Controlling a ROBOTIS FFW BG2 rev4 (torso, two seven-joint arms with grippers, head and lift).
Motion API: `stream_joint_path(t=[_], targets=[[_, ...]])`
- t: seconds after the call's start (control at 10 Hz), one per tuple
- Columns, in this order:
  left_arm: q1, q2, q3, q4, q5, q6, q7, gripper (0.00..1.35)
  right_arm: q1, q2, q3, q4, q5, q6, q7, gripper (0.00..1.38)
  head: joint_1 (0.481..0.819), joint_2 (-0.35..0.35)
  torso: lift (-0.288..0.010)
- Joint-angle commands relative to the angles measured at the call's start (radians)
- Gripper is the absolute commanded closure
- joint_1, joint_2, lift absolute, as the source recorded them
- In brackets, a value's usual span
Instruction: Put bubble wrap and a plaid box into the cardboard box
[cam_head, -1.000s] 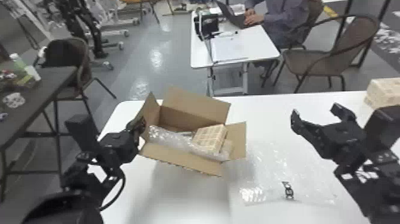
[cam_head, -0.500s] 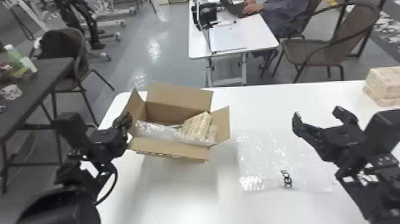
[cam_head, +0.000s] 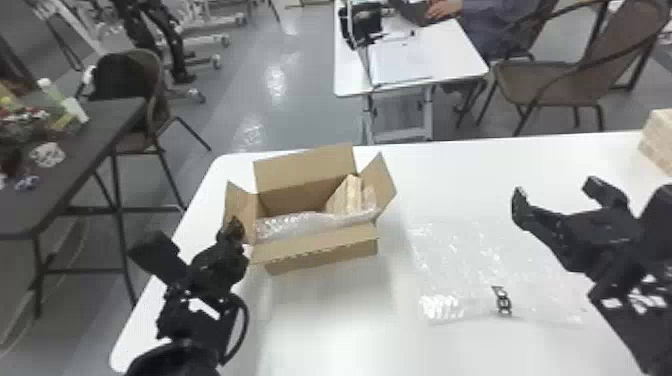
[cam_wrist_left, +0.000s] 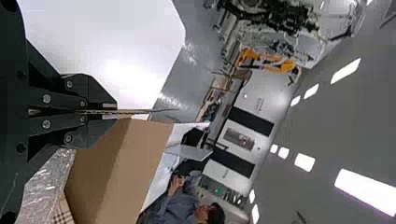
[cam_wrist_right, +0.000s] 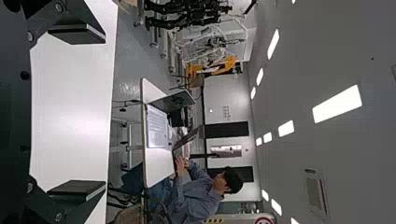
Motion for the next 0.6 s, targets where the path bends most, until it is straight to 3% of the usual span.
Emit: stream_joint_path(t=[0.0,0.2,0.3,0.5], targets=[[0.033,-0.003,-0.112,0.049,0.124,-0.201,0.124,1.21,0.000,-0.001,0.000,-0.004,0.002,0.012,0.005,0.19,0.695,0.238,-0.108],[0.055,0.034,-0.224,0.077,0.136,-0.444,0.322,1.21,0.000,-0.001,0.000,-0.006,0.006,0.021,0.013,0.19,0.695,0.245,-0.108],[0.056,0.044,-0.249,0.103,0.089,-0.562,0.397,1.21,-0.001,-0.001,0.000,-0.006,0.008,0.027,0.018,0.19,0.695,0.253,-0.108],[0.082,0.044,-0.243,0.105,0.037,-0.649,0.493,1.21,-0.004,-0.001,0.000,-0.006,0.009,0.036,0.025,0.19,0.695,0.287,-0.108]])
